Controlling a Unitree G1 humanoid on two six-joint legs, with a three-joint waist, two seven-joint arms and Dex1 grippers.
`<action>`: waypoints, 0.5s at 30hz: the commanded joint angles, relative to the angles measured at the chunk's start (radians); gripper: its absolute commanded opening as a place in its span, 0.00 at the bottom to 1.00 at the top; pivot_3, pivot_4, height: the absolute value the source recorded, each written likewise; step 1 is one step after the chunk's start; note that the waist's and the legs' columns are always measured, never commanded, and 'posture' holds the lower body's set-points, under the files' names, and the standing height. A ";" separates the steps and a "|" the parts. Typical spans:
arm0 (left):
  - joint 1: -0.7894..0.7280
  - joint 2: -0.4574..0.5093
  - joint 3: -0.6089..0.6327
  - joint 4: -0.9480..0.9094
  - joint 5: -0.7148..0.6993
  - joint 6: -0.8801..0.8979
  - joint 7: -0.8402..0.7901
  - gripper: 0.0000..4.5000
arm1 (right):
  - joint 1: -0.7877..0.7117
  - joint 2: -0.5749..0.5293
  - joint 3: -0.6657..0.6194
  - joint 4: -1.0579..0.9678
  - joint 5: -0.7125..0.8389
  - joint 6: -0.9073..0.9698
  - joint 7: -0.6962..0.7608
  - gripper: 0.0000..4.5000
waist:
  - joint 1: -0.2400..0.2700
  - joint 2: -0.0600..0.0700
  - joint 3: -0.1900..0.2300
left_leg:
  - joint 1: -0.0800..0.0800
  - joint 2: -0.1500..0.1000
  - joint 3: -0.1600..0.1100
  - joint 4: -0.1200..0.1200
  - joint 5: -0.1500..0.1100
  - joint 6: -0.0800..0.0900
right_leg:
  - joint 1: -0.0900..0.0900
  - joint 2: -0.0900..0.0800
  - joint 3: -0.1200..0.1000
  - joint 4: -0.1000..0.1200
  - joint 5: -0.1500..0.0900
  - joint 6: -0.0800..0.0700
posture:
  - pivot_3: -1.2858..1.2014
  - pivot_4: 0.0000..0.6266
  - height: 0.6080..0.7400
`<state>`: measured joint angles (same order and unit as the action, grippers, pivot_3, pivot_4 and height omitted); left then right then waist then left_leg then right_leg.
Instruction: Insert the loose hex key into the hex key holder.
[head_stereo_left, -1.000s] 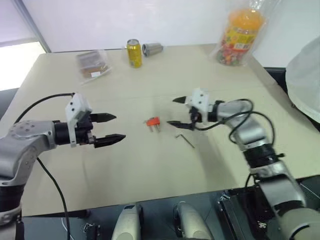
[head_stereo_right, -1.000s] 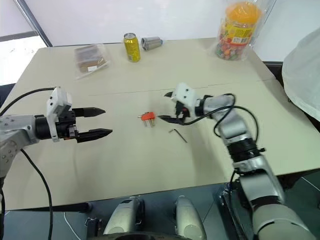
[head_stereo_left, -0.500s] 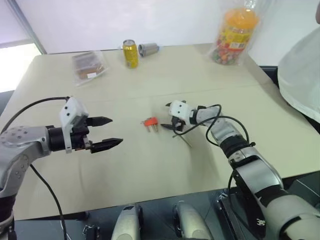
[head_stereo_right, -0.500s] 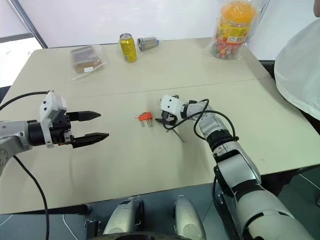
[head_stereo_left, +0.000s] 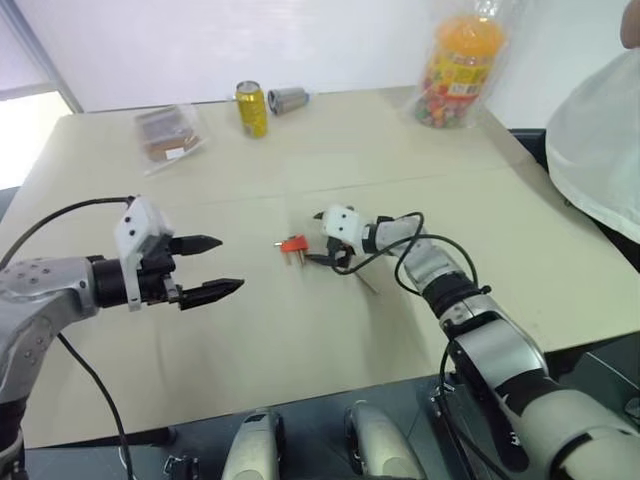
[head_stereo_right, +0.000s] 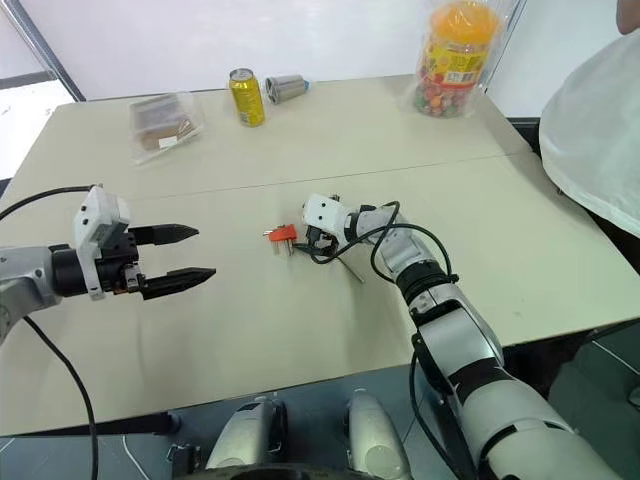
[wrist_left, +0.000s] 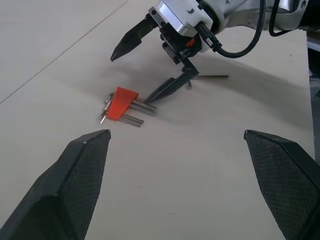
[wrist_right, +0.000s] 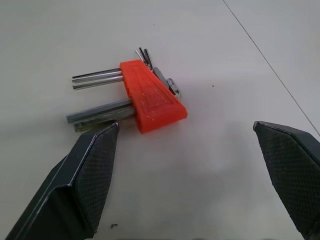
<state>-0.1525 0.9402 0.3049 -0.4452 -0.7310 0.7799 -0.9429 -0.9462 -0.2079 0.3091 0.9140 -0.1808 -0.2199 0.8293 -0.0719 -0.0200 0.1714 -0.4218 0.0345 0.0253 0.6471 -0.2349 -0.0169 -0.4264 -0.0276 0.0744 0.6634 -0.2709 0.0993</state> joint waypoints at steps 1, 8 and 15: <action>-0.001 0.017 0.041 -0.023 -0.008 -0.011 0.004 0.99 | -0.024 0.030 -0.017 0.009 0.020 0.036 0.012 1.00 | 0.000 0.000 0.000 | 0.000 0.000 0.000 0.000 0.000 0.000 | 0.000 0.000 0.000 0.000 0.000 0.000 | 0.52 0.24 1.00; 0.005 0.011 0.040 -0.026 -0.004 -0.018 0.014 0.99 | -0.019 0.053 -0.015 0.000 0.009 0.069 0.024 1.00 | 0.000 0.000 0.000 | 0.001 0.000 0.000 0.000 0.000 0.000 | 0.000 0.000 0.000 0.000 0.000 0.000 | 0.52 0.24 1.00; 0.018 0.003 0.042 -0.034 -0.003 -0.027 0.031 0.99 | -0.023 0.073 -0.031 0.046 0.027 0.130 0.069 1.00 | 0.000 0.000 0.000 | 0.001 0.000 0.000 -0.001 0.000 0.000 | 0.000 0.000 0.000 0.000 0.000 0.000 | 0.52 0.24 1.00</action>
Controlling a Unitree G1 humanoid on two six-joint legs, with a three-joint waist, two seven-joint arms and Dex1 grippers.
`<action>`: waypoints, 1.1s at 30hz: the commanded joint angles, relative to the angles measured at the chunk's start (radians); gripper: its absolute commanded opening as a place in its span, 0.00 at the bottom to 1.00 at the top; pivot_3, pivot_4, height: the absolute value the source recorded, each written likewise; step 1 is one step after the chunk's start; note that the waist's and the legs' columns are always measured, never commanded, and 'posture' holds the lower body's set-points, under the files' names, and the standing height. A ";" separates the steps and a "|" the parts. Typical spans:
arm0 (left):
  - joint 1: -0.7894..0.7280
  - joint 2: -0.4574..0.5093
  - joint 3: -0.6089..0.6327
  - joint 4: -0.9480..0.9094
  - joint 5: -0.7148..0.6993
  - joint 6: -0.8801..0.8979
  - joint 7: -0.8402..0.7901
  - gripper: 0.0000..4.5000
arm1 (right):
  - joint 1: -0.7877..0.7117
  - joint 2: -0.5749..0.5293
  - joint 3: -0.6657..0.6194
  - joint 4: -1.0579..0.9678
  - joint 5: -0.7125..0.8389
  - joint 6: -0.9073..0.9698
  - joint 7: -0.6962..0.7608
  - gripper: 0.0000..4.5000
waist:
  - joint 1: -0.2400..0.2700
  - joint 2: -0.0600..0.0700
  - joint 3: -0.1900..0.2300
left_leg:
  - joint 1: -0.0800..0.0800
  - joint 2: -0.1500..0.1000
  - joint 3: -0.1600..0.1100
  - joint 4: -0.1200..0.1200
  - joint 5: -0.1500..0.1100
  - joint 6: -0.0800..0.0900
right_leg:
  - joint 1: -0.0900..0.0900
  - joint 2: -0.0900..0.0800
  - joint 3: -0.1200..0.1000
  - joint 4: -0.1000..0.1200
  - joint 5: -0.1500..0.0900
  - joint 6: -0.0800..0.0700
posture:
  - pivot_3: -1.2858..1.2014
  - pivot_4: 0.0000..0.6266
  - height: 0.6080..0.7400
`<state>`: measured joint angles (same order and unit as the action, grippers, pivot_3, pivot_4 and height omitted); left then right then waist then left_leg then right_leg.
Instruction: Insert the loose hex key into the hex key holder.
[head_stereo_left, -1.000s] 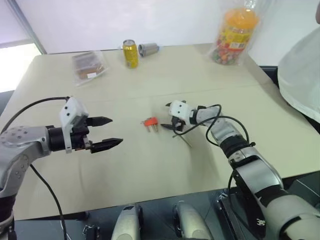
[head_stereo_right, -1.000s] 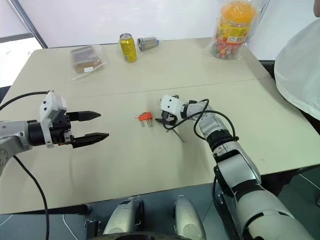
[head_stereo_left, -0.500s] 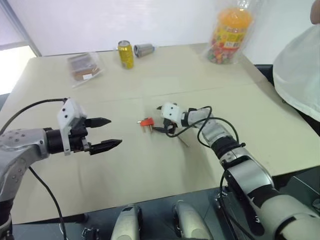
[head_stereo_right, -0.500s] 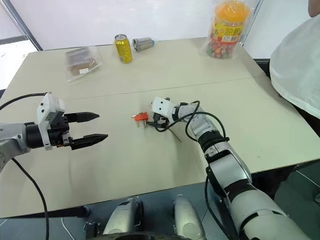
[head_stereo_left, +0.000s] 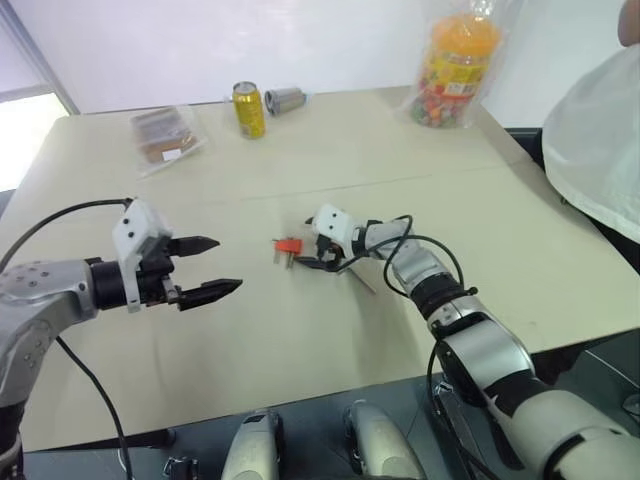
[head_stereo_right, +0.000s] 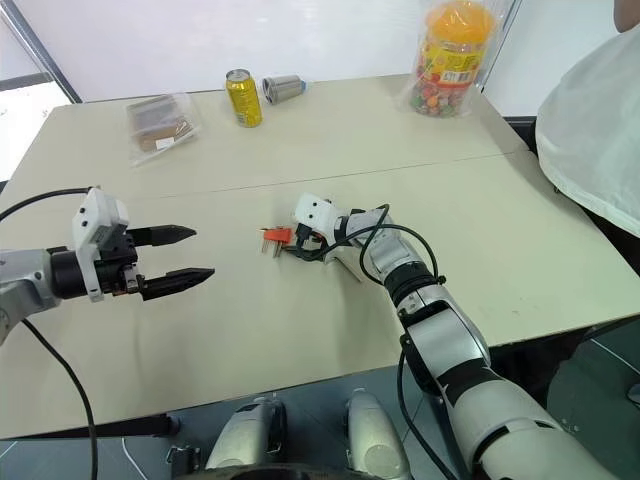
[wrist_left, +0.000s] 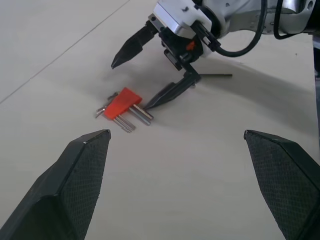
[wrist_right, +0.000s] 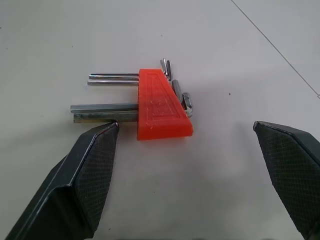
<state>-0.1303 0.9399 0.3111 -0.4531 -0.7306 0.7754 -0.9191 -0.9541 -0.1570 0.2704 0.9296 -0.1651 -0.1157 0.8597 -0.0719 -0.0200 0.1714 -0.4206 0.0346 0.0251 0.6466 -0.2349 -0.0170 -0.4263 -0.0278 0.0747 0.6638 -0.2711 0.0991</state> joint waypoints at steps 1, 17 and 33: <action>-0.003 0.002 0.036 -0.028 -0.003 -0.024 0.011 0.99 | -0.018 0.025 0.006 0.042 0.012 0.024 0.049 1.00 | 0.000 0.000 0.000 | 0.000 0.000 0.000 0.000 0.000 0.000 | 0.000 0.000 0.000 0.000 0.000 0.000 | 0.52 0.24 1.00; 0.045 -0.017 0.062 -0.077 -0.010 -0.034 0.070 0.99 | -0.088 0.064 0.019 0.183 -0.016 -0.019 0.070 1.00 | -0.005 0.000 0.000 | 0.002 0.000 0.000 -0.001 0.000 0.000 | 0.000 0.000 0.001 0.000 0.000 0.000 | 0.52 0.24 1.00; 0.013 -0.034 0.063 -0.018 -0.005 -0.065 0.072 1.00 | -0.060 -0.042 0.146 0.084 -0.252 -0.342 -0.250 0.23 | -0.004 0.001 0.000 | 0.006 0.000 0.000 -0.001 0.000 0.000 | 0.004 0.000 0.001 0.001 0.000 -0.001 | 0.52 0.24 1.00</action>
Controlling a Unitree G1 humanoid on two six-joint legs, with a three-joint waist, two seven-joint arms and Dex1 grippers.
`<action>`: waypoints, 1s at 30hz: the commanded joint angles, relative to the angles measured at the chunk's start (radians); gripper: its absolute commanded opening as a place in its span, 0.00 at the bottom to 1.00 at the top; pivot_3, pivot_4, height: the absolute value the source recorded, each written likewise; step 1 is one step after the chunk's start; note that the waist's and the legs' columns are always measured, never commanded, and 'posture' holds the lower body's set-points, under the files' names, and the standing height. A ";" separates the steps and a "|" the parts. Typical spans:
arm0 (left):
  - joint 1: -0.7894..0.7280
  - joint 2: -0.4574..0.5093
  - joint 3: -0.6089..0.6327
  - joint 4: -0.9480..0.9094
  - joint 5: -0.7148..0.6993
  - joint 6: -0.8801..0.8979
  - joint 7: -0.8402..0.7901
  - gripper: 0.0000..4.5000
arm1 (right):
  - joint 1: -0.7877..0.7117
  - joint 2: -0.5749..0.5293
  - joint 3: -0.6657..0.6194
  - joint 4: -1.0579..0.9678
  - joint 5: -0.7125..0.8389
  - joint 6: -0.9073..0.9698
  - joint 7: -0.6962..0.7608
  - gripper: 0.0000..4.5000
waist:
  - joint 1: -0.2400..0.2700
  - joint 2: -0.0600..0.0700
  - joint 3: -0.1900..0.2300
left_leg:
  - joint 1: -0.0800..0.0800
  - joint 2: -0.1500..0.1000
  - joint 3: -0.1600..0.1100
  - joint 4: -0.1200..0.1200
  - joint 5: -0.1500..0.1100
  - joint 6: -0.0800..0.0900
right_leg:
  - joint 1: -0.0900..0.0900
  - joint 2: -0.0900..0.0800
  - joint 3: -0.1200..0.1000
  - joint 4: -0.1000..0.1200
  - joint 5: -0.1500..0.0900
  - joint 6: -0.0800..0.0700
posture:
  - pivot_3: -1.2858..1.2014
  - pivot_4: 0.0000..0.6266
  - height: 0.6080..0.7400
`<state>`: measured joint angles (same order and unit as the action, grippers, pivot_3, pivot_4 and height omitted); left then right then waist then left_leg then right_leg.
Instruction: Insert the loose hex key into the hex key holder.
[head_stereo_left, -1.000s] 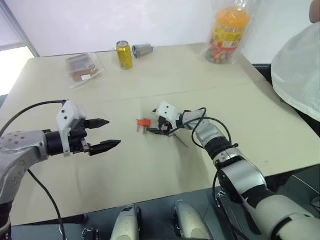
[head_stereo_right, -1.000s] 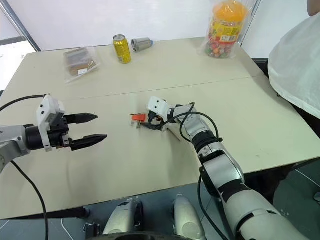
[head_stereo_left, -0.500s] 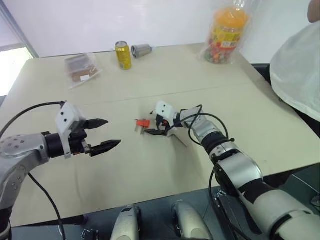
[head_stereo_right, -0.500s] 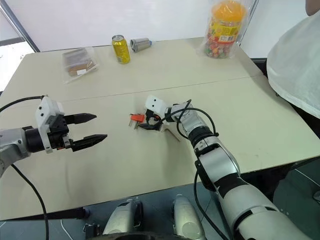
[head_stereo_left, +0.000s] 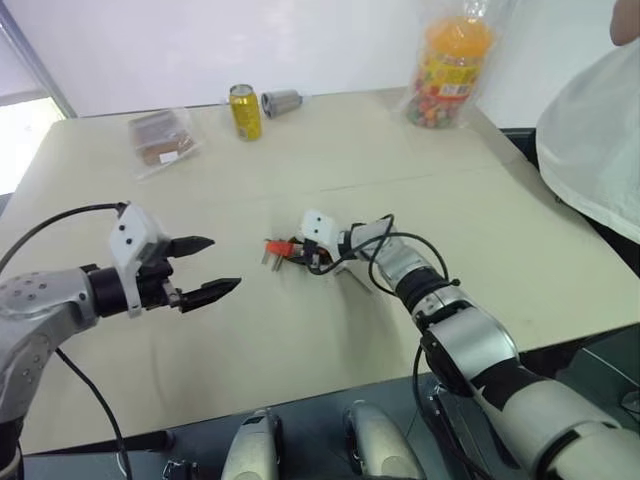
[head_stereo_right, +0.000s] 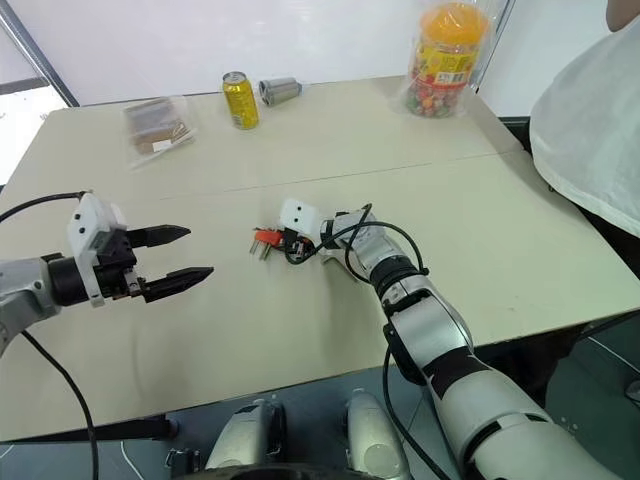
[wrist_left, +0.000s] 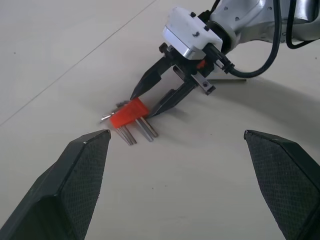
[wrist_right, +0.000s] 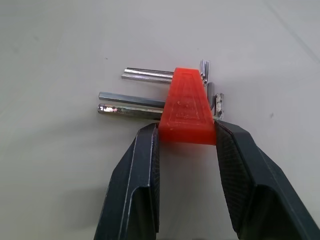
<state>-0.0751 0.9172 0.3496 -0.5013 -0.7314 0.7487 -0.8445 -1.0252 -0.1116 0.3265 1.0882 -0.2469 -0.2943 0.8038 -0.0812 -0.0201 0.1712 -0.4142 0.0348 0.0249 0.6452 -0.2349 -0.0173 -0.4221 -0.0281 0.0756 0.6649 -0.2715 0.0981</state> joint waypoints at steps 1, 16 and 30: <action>-0.069 -0.025 0.017 0.051 -0.008 -0.044 0.003 1.00 | 0.009 -0.133 0.132 -0.117 -0.247 -0.242 -0.278 0.23 | 0.009 0.001 0.001 | 0.000 -0.001 0.000 0.000 0.000 -0.001 | 0.000 -0.001 0.000 0.000 0.000 0.000 | 0.52 0.24 1.00; -0.473 -0.137 -0.176 0.251 -0.046 -0.024 -0.098 1.00 | -0.011 -0.499 0.063 -0.686 -0.396 -0.625 -0.633 0.23 | 0.024 -0.002 0.003 | -0.010 -0.001 0.001 0.001 0.003 -0.005 | -0.008 0.001 0.001 -0.001 0.000 0.001 | 0.52 0.24 1.00; -0.593 -0.193 -0.195 0.315 -0.085 0.003 -0.144 1.00 | -0.005 -0.508 0.043 -0.741 -0.268 -0.684 -0.497 0.23 | 0.019 -0.003 0.003 | -0.010 -0.001 0.001 0.002 0.003 -0.004 | -0.007 0.000 0.000 0.000 0.000 0.001 | 0.52 0.24 1.00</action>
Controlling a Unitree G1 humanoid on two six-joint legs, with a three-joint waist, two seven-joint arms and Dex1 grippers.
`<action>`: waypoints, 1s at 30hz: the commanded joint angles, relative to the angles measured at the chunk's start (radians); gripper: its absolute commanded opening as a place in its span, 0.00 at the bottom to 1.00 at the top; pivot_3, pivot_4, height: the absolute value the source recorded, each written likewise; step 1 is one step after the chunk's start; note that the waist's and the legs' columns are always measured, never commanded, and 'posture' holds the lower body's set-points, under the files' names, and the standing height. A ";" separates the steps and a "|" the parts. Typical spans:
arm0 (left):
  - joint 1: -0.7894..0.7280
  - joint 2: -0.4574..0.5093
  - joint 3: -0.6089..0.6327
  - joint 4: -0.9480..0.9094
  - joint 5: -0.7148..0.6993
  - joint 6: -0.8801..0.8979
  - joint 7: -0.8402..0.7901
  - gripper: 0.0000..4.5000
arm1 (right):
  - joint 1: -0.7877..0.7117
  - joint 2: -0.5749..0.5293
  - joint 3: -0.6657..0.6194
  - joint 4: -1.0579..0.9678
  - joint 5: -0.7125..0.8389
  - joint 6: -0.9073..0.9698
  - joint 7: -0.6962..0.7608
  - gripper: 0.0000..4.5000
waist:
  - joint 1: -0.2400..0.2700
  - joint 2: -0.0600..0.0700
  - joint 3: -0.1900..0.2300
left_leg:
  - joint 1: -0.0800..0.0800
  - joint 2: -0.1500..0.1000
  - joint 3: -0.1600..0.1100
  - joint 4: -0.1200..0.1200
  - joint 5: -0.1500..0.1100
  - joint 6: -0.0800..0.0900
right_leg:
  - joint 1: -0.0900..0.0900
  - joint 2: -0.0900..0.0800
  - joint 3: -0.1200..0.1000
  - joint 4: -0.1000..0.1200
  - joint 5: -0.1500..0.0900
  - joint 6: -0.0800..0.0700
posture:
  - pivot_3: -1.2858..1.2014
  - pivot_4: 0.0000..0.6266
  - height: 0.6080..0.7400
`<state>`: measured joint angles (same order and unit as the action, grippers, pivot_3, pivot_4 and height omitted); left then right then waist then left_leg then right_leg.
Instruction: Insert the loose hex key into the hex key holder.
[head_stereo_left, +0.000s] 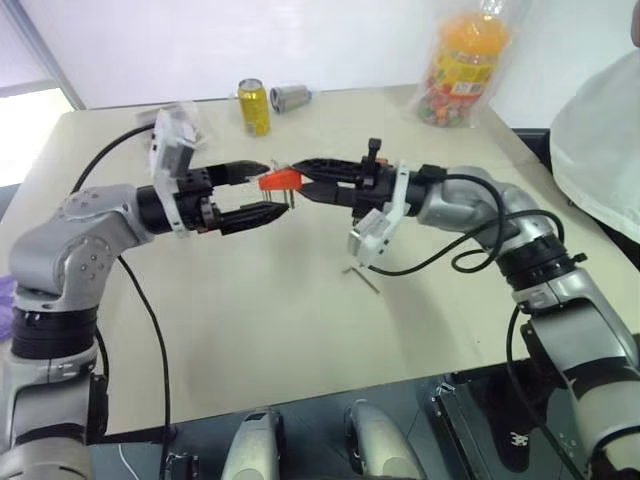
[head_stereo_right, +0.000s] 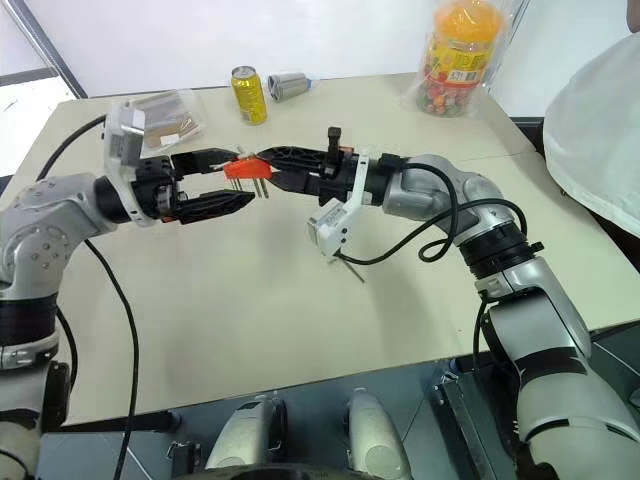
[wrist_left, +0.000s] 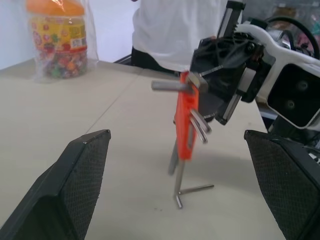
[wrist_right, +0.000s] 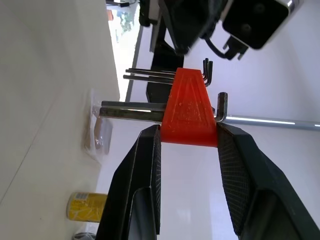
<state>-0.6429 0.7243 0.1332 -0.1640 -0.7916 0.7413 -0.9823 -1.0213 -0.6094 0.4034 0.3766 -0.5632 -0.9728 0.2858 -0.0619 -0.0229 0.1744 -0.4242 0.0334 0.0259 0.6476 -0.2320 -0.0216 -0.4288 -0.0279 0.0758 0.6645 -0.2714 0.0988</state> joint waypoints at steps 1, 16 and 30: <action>-0.024 0.001 0.022 -0.024 -0.028 0.011 -0.005 1.00 | -0.008 -0.009 -0.035 -0.030 0.049 -0.006 0.026 0.23 | 0.000 0.000 0.000 | 0.000 0.000 0.000 0.000 0.000 0.000 | 0.000 0.000 0.000 0.000 0.000 0.000 | 0.52 0.24 1.00; 0.008 -0.005 0.040 -0.051 -0.062 0.015 0.023 0.88 | 0.006 0.005 -0.042 -0.047 0.081 0.001 0.079 0.23 | -0.001 0.000 0.000 | 0.000 0.000 0.000 0.000 0.000 0.000 | 0.000 0.000 0.000 0.000 0.000 0.000 | 0.52 0.24 1.00; 0.020 -0.052 0.019 -0.048 -0.051 0.004 0.044 0.00 | 0.047 0.004 -0.056 -0.140 0.124 0.049 0.140 0.23 | 0.008 0.000 0.000 | 0.000 0.000 0.000 0.001 0.000 0.000 | 0.000 0.000 0.000 0.000 0.000 0.000 | 0.52 0.24 1.00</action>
<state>-0.6202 0.6756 0.1393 -0.1987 -0.8367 0.7571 -0.9392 -0.9674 -0.6086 0.3747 0.2926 -0.4697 -0.9200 0.4238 -0.0537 -0.0230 0.1745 -0.4241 0.0334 0.0256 0.6483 -0.2319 -0.0217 -0.4285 -0.0281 0.0755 0.6648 -0.2714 0.0988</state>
